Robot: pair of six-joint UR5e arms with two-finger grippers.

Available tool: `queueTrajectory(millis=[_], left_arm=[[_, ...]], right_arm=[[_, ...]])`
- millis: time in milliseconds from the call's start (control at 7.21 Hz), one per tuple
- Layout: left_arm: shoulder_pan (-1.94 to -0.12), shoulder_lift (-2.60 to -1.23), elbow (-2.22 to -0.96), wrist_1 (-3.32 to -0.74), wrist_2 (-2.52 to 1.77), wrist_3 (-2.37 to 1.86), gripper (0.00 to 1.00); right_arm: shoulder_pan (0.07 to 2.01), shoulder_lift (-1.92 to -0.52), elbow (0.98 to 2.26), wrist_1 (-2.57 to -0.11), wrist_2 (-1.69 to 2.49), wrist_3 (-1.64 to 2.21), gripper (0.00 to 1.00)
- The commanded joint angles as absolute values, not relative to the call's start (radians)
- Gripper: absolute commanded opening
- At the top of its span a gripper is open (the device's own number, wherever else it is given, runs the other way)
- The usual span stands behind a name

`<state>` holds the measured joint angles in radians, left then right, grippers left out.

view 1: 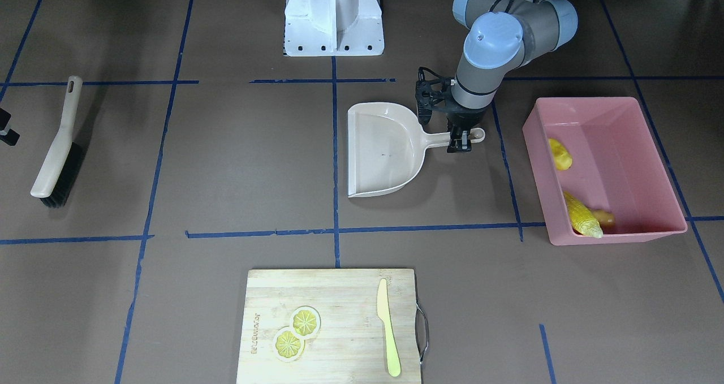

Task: Sweep and dump trash into bin
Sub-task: 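Lower the dustpan flat onto the table with the left gripper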

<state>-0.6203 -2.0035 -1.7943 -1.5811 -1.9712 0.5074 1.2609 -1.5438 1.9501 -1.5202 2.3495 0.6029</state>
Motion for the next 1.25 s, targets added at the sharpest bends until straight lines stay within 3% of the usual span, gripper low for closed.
queueTrajectory(millis=[0,139,278,694,972,1110], left_arm=[[-0.617,-2.003,-1.792,-1.585,-1.971,0.506,0.28],[-0.615,-2.011,-1.793,-1.603,-1.976,0.509,0.79],[-0.601,-2.011,-1.79,-1.605,-1.973,0.505,1.0],[-0.627,-2.008,-1.831,-1.556,-1.97,0.506,1.0],[-0.678,-2.003,-1.998,-1.374,-1.967,0.503,1.0],[-0.711,-2.003,-2.017,-1.364,-1.962,0.468,1.0]], right_arm=[[1.261,-1.543,1.95,-1.52,2.35,0.603,1.0],[1.259,-1.543,1.948,-1.52,2.349,0.603,1.0],[1.259,-1.543,1.947,-1.52,2.349,0.603,1.0],[1.259,-1.542,1.947,-1.52,2.349,0.603,1.0],[1.259,-1.528,1.947,-1.522,2.352,0.604,1.0],[1.259,-1.523,1.947,-1.522,2.355,0.604,1.0]])
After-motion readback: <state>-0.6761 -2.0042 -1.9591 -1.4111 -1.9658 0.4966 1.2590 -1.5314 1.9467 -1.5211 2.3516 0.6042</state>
